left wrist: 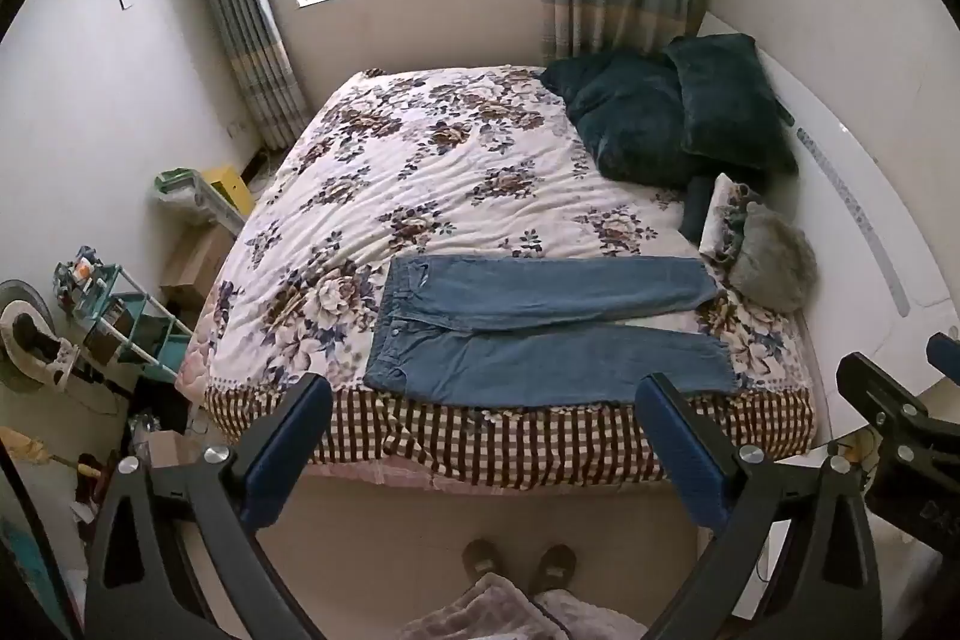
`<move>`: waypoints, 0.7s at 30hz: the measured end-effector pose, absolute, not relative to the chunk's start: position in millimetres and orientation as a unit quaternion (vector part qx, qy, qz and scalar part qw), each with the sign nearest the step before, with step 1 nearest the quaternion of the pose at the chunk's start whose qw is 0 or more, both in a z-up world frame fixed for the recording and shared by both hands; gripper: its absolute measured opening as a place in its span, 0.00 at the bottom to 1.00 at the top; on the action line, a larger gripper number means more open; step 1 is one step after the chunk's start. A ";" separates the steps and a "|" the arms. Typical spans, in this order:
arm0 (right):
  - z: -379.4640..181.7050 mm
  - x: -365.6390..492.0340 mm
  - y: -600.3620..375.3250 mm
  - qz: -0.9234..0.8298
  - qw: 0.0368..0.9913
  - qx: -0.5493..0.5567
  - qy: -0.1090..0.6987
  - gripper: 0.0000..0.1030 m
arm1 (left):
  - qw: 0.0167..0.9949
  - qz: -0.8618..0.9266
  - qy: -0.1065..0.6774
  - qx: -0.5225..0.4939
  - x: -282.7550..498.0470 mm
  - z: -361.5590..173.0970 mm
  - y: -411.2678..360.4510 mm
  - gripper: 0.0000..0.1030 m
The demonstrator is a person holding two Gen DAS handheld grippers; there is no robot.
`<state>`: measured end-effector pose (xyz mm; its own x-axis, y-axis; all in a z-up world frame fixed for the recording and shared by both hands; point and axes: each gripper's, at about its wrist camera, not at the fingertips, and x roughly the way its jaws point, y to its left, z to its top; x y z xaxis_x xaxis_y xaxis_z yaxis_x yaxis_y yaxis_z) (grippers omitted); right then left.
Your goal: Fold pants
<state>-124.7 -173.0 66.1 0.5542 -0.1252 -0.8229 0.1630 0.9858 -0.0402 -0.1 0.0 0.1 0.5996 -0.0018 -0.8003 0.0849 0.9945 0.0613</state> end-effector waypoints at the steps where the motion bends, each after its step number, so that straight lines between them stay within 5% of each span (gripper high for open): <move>1: 66.8 -124.8 -172.6 -0.082 0.882 0.020 0.464 1.00 | 0.893 -0.024 0.446 0.047 -0.3 0.3 0.0 1.00; 21: 52.6 -121.8 -164.1 -0.069 0.877 0.018 0.475 1.00 | 0.894 -0.023 0.447 0.035 -2.3 1.3 13.9 1.00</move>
